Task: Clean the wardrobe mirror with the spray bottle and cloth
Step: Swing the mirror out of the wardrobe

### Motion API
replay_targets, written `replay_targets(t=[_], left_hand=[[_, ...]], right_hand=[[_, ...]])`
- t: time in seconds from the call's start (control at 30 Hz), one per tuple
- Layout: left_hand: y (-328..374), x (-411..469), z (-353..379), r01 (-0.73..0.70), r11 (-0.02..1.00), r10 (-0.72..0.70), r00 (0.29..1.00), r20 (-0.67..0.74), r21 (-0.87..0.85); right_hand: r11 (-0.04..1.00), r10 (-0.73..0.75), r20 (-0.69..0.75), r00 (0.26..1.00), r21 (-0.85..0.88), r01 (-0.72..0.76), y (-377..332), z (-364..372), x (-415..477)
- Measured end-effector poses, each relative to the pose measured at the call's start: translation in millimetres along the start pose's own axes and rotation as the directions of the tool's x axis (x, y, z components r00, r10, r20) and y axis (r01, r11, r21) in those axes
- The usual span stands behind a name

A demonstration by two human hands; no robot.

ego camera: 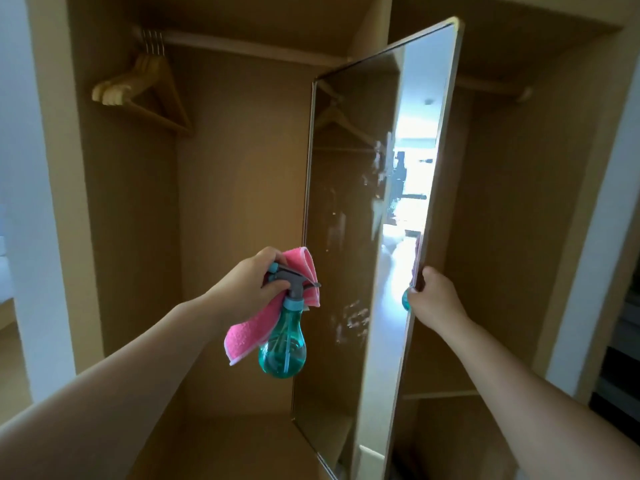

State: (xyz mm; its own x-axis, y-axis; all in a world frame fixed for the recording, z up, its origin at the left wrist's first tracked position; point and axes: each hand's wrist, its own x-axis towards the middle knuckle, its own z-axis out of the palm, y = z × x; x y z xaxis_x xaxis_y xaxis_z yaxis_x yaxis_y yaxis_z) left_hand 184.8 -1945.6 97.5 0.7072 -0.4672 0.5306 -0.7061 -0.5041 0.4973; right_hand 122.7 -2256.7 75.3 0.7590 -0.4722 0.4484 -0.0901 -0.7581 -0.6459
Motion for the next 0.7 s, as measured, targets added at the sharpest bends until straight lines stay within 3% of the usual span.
replay_targets(t=[0.23, 0.4, 0.53, 0.63, 0.7], left_hand=[[18.9, 7.2, 22.6, 0.016, 1.000, -0.016, 1.000, 0.014, 0.016], [23.5, 9.8, 36.2, 0.050, 0.997, -0.052, 0.998, 0.034, 0.057], [25.4, 11.9, 40.1, 0.058, 0.994, -0.061, 0.998, 0.033, 0.091], [26.2, 14.4, 42.2, 0.066, 0.992, -0.069, 0.997, 0.025, 0.108], [26.1, 17.4, 44.2, 0.067, 0.990, -0.071, 0.997, 0.026, 0.125]], right_hand=[[0.997, 0.015, -0.015, 1.000, 0.072, -0.014, 23.3, 0.3, 19.5], [0.999, -0.053, -0.121, 0.991, 0.008, 0.054, 46.0, 2.6, 37.0], [0.975, -0.199, -0.177, 0.964, -0.134, 0.177, 60.6, 5.7, 42.7], [0.871, -0.405, -0.164, 0.899, -0.370, 0.325, 68.9, 11.2, 42.0], [0.832, -0.436, -0.158, 0.886, -0.447, 0.330, 72.6, 14.5, 43.4]])
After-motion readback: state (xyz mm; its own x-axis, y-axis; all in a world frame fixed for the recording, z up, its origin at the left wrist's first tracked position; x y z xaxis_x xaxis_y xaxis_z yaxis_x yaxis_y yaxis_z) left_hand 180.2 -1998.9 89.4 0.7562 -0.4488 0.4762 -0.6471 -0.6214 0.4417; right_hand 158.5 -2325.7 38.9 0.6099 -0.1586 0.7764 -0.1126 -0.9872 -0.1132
